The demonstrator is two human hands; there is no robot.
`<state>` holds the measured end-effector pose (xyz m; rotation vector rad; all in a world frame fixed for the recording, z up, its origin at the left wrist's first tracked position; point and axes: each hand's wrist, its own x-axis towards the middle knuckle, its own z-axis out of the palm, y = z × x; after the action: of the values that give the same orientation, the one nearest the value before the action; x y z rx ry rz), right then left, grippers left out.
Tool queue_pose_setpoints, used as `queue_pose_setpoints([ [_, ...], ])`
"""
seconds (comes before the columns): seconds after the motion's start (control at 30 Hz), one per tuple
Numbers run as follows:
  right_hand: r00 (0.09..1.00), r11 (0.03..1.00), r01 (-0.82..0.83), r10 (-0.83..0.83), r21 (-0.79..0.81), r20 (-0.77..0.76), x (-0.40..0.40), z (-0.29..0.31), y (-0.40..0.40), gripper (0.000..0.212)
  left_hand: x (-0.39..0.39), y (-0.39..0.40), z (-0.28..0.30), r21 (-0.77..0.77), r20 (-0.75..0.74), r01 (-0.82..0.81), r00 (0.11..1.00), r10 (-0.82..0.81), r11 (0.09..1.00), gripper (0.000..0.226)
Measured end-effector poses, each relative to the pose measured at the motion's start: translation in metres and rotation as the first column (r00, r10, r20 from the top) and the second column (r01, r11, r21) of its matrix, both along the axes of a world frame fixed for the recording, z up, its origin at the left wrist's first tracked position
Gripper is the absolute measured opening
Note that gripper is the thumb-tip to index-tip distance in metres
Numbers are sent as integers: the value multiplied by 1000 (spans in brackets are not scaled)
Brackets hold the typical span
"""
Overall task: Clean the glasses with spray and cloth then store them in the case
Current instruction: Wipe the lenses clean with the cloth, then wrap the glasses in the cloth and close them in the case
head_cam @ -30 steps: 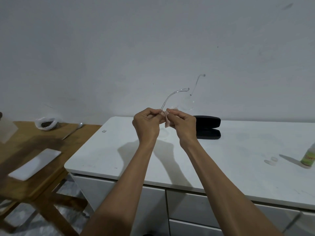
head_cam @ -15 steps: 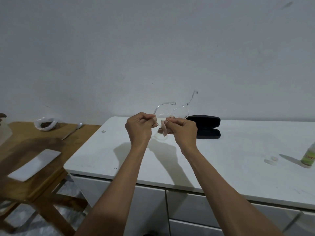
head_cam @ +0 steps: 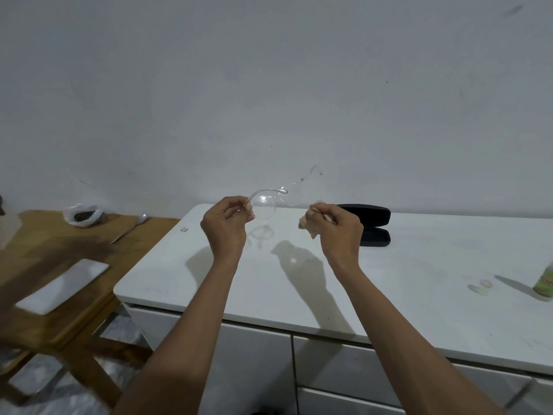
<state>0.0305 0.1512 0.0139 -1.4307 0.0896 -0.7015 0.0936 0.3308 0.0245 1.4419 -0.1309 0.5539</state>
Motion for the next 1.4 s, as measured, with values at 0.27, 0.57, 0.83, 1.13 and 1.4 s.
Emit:
queue_pose_setpoints([
  [0.27,995,997,74,-76,-31,-65,-2,-9,-18,13,4,26,-46,109,-73,-117,989,125,987,26],
  [0.57,991,995,80,-87,-67,-101,1,-16,-23,15,5,45,-74,288,-20,-241,966,258,927,15],
  [0.83,985,998,20,-30,-56,-168,2,-22,-19,7,6,67,-88,468,32,-254,962,271,847,16],
  [1.13,974,987,-69,35,-142,-225,-1,-13,-24,14,-2,75,-85,651,103,-258,962,254,714,31],
  [1.4,980,993,-102,91,-56,-175,-19,33,-41,23,-18,-5,-11,568,340,-217,940,13,794,22],
])
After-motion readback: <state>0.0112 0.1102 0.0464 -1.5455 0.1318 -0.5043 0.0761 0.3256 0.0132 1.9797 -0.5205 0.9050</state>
